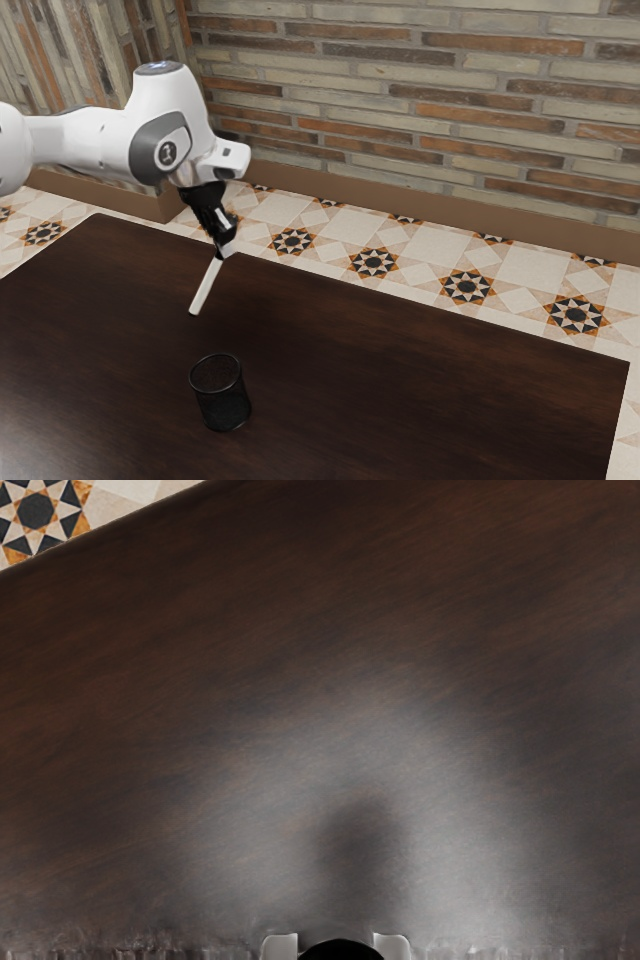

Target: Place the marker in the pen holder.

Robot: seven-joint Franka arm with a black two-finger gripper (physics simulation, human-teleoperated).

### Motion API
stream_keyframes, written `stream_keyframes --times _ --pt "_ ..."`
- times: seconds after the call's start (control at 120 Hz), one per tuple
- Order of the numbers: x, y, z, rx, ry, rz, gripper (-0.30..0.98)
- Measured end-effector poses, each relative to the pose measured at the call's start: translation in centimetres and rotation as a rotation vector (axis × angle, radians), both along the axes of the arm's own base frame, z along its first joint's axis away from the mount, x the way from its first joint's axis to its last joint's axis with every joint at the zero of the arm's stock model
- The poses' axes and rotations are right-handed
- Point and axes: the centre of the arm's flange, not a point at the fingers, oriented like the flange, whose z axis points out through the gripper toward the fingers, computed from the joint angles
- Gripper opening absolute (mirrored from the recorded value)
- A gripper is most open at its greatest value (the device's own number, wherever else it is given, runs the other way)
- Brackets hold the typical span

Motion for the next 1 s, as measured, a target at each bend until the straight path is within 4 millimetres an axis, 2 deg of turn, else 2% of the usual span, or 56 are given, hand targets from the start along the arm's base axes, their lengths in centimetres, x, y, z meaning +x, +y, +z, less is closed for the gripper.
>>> stream_keyframes --times 0.158,0.267,0.417,0.558,0.658,0.775,1.0 --pt "-3.1 -2.3 1.2 -0.023 0.088 -0.01 -0.1" --pt "-4.9 -4.0 1.2 -0.032 0.156 -0.003 -0.1" --pt "-6.2 -6.4 1.0 -0.056 0.22 0.028 -0.1" --pt "-6.7 -8.0 0.6 -0.099 0.256 0.081 -0.1" --pt "-6.8 -8.3 0.2 -0.116 0.269 0.122 -0.1" --pt "-7.1 -7.9 -1.5 -0.116 0.281 0.169 -0.1" --pt "-6.7 -7.0 -1.8 -0.095 0.251 0.224 -0.1"
